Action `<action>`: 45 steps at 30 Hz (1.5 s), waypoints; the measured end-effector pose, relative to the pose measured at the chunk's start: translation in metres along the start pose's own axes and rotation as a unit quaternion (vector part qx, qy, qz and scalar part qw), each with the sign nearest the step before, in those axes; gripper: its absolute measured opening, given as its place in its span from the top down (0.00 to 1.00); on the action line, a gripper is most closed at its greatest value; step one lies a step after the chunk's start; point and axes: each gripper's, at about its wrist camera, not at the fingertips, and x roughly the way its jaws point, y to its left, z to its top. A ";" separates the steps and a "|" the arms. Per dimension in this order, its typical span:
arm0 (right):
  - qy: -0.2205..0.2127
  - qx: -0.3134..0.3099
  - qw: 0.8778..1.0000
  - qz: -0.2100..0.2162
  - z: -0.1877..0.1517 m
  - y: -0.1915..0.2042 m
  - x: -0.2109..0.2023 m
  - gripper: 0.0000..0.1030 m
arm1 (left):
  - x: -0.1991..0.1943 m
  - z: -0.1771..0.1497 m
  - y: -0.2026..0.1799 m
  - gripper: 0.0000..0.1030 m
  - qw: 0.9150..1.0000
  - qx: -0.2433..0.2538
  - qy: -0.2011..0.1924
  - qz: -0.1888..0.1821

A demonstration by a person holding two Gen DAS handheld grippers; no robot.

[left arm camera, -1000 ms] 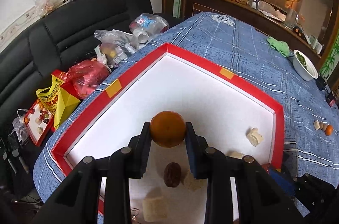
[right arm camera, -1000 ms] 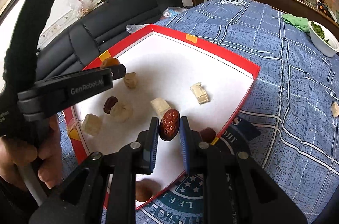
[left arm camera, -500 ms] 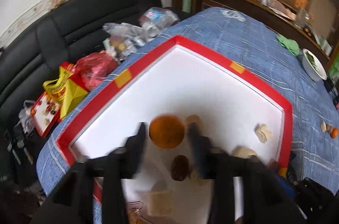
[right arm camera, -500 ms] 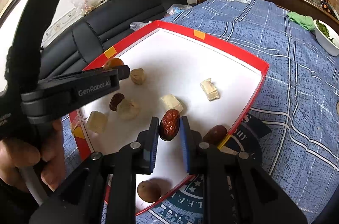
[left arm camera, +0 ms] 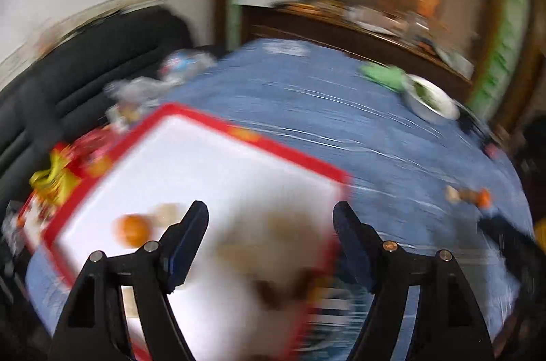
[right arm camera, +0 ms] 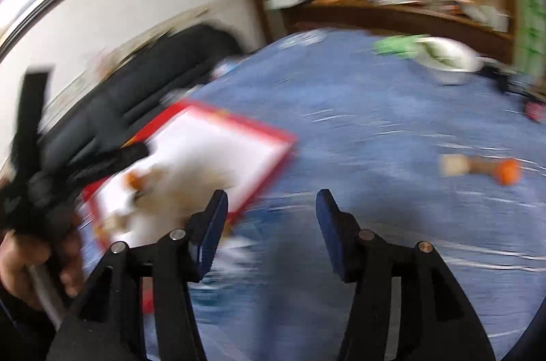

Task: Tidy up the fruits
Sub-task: 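Grasp a tan round biscuit with the left gripper while the right gripper grasps an orange, then carry the tan biscuit and the orange over the red-rimmed tray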

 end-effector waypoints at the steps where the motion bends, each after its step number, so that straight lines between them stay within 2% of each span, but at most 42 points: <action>1: -0.003 0.014 1.000 -0.020 0.001 -0.018 -0.004 0.46 | 0.005 -0.001 -0.020 0.27 1.000 0.020 0.006 -0.015; 4: 0.003 0.078 0.991 -0.106 0.004 -0.103 -0.005 0.46 | 0.018 -0.004 -0.065 0.27 0.997 0.059 0.023 -0.050; 5: 0.013 0.090 0.988 -0.122 0.004 -0.120 -0.003 0.47 | 0.024 -0.006 -0.082 0.27 0.995 0.076 0.027 -0.055; 7: 0.024 0.107 0.984 -0.141 0.005 -0.152 0.004 0.47 | 0.035 -0.008 -0.103 0.27 0.993 0.097 0.034 -0.062; 10: 0.038 0.114 0.983 -0.136 0.012 -0.174 0.019 0.47 | 0.051 -0.010 -0.130 0.27 0.989 0.116 0.051 -0.072; 14: 0.044 0.101 0.983 -0.147 0.027 -0.185 0.039 0.48 | 0.068 -0.010 -0.150 0.27 0.986 0.133 0.062 -0.079; 17: 0.065 0.097 0.985 -0.130 0.029 -0.186 0.057 0.58 | 0.078 -0.010 -0.164 0.27 0.984 0.143 0.062 -0.086; 18: 0.068 0.094 0.985 -0.126 0.029 -0.185 0.060 0.65 | 0.084 -0.009 -0.171 0.27 0.983 0.147 0.064 -0.090; 19: 0.072 0.092 0.986 -0.120 0.029 -0.184 0.063 0.66 | 0.088 -0.008 -0.176 0.27 0.983 0.148 0.065 -0.091; 25: 0.053 0.102 0.987 -0.115 0.021 -0.186 0.047 0.67 | 0.106 -0.008 -0.209 0.27 0.976 0.171 0.070 -0.116; 28: 0.038 0.116 0.987 -0.104 0.020 -0.190 0.034 0.67 | 0.113 -0.009 -0.220 0.28 0.974 0.181 0.069 -0.116; 31: 0.021 0.128 0.987 -0.093 0.020 -0.192 0.025 0.66 | 0.121 -0.008 -0.228 0.37 0.976 0.181 0.064 -0.106; 34: 0.014 0.132 0.988 -0.083 0.022 -0.194 0.023 0.66 | 0.126 -0.003 -0.229 0.50 0.977 0.178 0.062 -0.100; 35: 0.012 0.133 0.988 -0.078 0.022 -0.194 0.022 0.66 | 0.127 -0.001 -0.229 0.59 0.978 0.176 0.061 -0.099; 36: 0.011 0.134 0.988 -0.075 0.022 -0.194 0.022 0.66 | 0.127 -0.001 -0.228 0.74 0.978 0.176 0.059 -0.099; 37: 0.011 0.133 0.988 -0.072 0.022 -0.194 0.022 0.66 | 0.127 -0.001 -0.228 0.77 0.977 0.179 0.059 -0.102; 42: 0.016 0.129 0.989 -0.069 0.022 -0.193 0.025 0.67 | 0.120 -0.004 -0.223 0.77 0.975 0.182 0.065 -0.110; 45: 0.014 0.124 0.990 -0.072 0.025 -0.188 0.020 0.66 | 0.107 -0.009 -0.216 0.77 0.975 0.184 0.065 -0.102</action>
